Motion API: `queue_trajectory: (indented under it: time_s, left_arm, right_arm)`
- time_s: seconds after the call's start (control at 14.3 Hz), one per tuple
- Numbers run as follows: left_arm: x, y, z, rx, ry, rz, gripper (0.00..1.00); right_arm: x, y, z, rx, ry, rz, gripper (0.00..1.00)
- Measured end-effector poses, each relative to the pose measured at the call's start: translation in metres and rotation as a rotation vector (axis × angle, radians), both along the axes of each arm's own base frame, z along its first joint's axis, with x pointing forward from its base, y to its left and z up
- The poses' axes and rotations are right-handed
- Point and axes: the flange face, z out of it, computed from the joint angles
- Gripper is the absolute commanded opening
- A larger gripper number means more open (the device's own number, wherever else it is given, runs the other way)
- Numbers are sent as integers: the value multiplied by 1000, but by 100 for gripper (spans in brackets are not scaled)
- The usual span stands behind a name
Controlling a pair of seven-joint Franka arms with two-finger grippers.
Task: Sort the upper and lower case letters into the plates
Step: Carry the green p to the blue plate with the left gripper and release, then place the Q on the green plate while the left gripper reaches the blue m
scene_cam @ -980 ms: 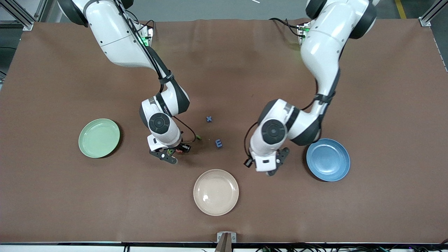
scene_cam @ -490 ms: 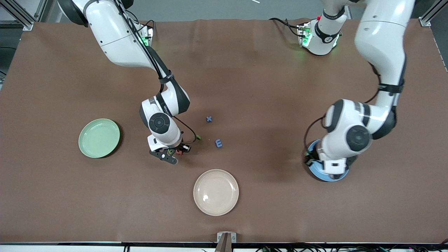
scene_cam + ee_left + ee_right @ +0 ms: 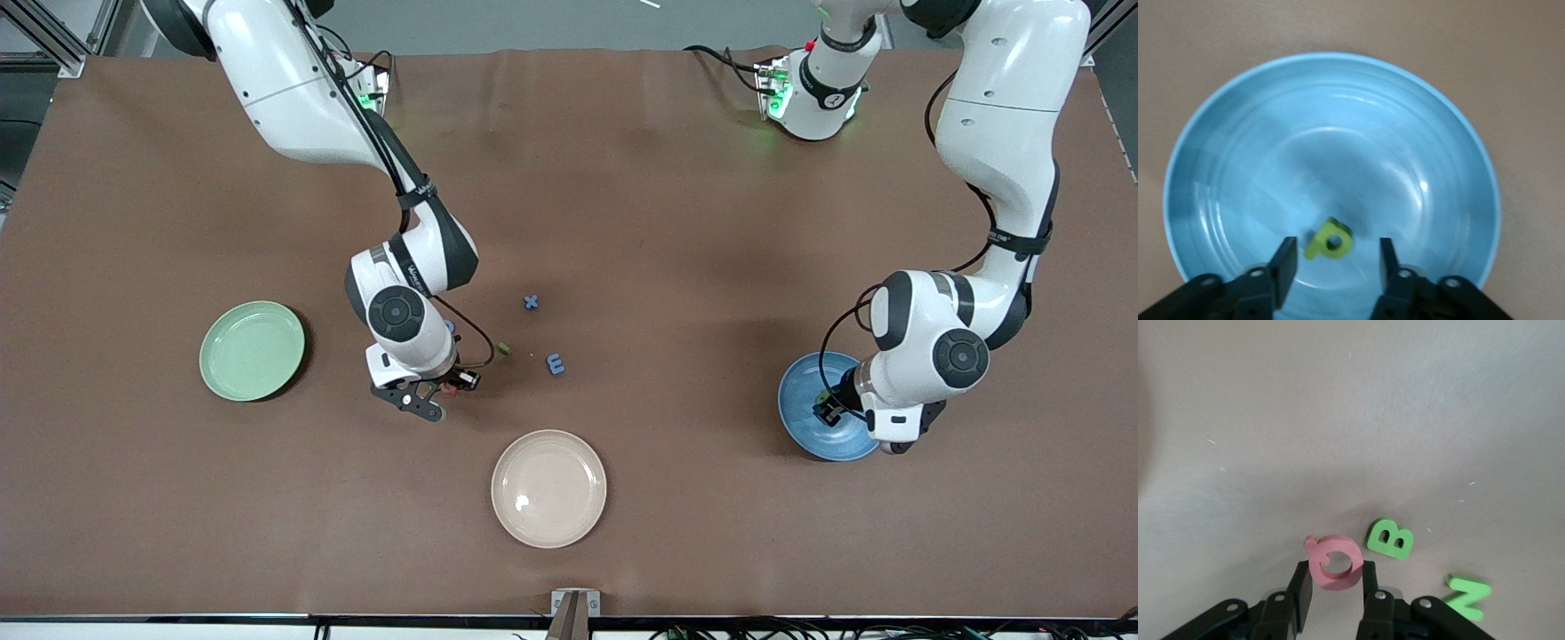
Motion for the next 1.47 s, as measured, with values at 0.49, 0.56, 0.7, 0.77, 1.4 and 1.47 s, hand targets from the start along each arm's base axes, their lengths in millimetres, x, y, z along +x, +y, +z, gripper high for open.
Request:
queue_trajectory:
  time_s: [0.49, 0.56, 0.7, 0.77, 1.4, 1.47]
  left_arm:
    - [-29, -164, 76, -8, -44, -143, 95]
    - [-40, -195, 76, -9, -44, -157, 93]
    - [-56, -247, 69, -12, -42, -168, 88]
    - [-60, -270, 64, -17, -43, -165, 88]
    - [-80, -422, 9, -93, -98, -62, 74]
    - [-84, -433, 7, -102, -103, -52, 72]
  right_arm:
    - [4, -177, 122, 8, 66, 243, 17]
    - [-5, -207, 120, 13, 82, 275, 17]
    - [-21, -261, 109, 27, 102, 351, 17]
    - [-28, -287, 99, 33, 104, 395, 17]
    - [-80, -389, 14, 47, 94, 482, 17]
    - [-83, -394, 7, 47, 94, 490, 18]
